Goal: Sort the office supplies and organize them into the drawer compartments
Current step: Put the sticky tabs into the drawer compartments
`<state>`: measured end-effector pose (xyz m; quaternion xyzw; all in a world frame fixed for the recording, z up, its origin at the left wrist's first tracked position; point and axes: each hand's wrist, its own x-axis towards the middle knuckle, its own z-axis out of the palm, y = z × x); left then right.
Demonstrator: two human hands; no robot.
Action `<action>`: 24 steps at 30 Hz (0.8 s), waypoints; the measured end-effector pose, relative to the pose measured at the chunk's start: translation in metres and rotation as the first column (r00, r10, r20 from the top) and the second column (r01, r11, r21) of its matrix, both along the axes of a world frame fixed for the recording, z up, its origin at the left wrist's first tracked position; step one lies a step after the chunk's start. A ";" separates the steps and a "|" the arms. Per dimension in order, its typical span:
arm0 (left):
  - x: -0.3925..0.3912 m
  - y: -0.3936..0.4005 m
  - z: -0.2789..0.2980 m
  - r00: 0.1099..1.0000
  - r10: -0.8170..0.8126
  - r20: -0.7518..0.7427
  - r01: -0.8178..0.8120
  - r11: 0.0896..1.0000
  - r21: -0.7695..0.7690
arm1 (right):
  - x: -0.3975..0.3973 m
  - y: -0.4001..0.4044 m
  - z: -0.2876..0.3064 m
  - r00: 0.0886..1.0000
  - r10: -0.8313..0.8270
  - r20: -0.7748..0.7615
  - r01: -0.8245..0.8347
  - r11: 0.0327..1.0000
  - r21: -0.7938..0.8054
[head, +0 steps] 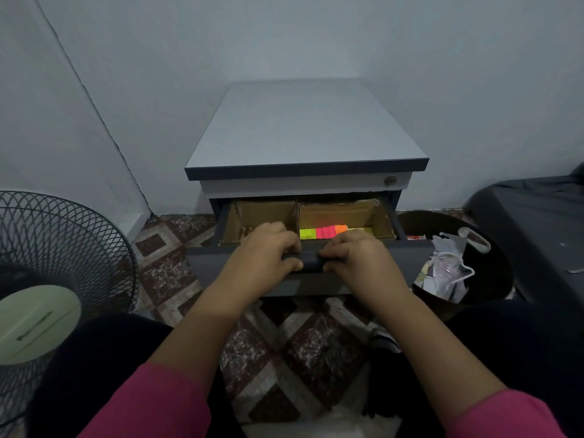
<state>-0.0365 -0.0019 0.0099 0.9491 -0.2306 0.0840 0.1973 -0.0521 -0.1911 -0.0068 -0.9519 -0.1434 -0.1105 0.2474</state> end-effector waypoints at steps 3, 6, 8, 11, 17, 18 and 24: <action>0.008 -0.006 -0.008 0.997 0.052 0.058 -0.051 0.998 -0.023 | 0.011 0.008 -0.011 0.994 -0.044 0.101 0.047 0.999 -0.026; 0.017 -0.015 -0.014 0.985 0.089 0.145 -0.089 0.996 -0.007 | 0.024 0.013 -0.018 0.986 -0.100 0.133 0.108 0.992 -0.058; 0.027 -0.019 -0.021 0.968 0.107 0.227 -0.118 0.992 0.035 | 0.035 0.015 -0.019 0.978 -0.113 0.175 0.128 0.989 -0.078; 0.039 -0.022 -0.026 0.961 0.134 0.243 -0.160 0.983 0.092 | 0.047 0.018 -0.012 0.969 -0.125 0.214 0.150 0.983 -0.107; 0.055 -0.029 -0.026 0.957 0.164 0.239 -0.199 0.972 0.126 | 0.074 0.022 -0.001 0.974 -0.137 0.181 0.177 0.957 -0.231; 0.059 -0.029 -0.026 0.956 0.176 0.233 -0.211 0.968 0.134 | 0.078 0.024 0.001 0.974 -0.146 0.173 0.187 0.950 -0.251; 0.074 -0.035 -0.021 0.955 0.221 0.197 -0.258 0.948 0.187 | 0.097 0.028 0.008 0.976 -0.176 0.127 0.207 0.930 -0.303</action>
